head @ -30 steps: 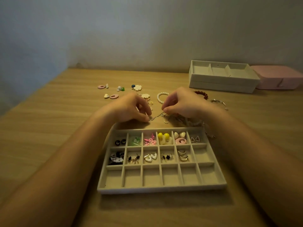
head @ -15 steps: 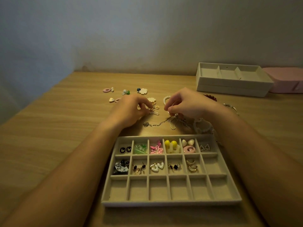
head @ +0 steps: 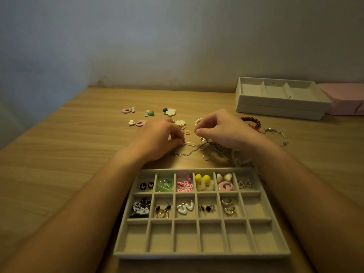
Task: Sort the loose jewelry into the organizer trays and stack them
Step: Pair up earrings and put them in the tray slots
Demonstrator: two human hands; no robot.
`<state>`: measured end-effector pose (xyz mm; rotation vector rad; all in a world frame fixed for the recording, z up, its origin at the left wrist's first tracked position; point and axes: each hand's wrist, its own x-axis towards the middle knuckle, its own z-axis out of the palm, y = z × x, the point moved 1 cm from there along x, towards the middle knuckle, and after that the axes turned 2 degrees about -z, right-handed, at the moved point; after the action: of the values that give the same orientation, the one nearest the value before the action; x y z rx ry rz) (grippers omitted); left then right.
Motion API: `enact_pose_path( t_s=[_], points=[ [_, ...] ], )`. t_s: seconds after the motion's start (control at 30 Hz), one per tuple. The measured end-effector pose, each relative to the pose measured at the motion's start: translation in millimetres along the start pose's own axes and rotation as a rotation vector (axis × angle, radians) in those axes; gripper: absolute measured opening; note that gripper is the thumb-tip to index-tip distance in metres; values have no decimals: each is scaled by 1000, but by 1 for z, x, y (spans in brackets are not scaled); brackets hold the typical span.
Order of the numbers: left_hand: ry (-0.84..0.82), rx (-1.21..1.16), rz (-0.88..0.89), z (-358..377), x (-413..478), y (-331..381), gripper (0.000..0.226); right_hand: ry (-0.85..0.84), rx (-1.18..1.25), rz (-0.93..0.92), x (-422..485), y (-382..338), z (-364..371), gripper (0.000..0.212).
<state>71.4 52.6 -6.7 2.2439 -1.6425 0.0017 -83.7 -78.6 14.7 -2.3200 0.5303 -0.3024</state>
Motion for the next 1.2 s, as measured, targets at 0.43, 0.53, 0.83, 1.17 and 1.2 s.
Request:
enact_pose_path(
  t_s=[0.43, 0.53, 0.83, 1.17, 1.2],
  points=[
    [-24, -36, -30, -3, -4, 1, 12, -31, 1, -31, 0, -1, 1, 14],
    [-28, -38, -35, -2, -4, 0, 10, -16, 10, -15, 0, 2, 0, 13],
    [164, -300, 55, -15, -13, 7, 9, -36, 198, -35, -4, -12, 3, 21],
    [164, -586, 34, -20, -29, 24, 7, -187, 458, 8, -14, -20, -3, 24],
    [151, -630, 24, -21, -30, 25, 8, -182, 468, 15, -15, -19, -5, 23]
  ],
)
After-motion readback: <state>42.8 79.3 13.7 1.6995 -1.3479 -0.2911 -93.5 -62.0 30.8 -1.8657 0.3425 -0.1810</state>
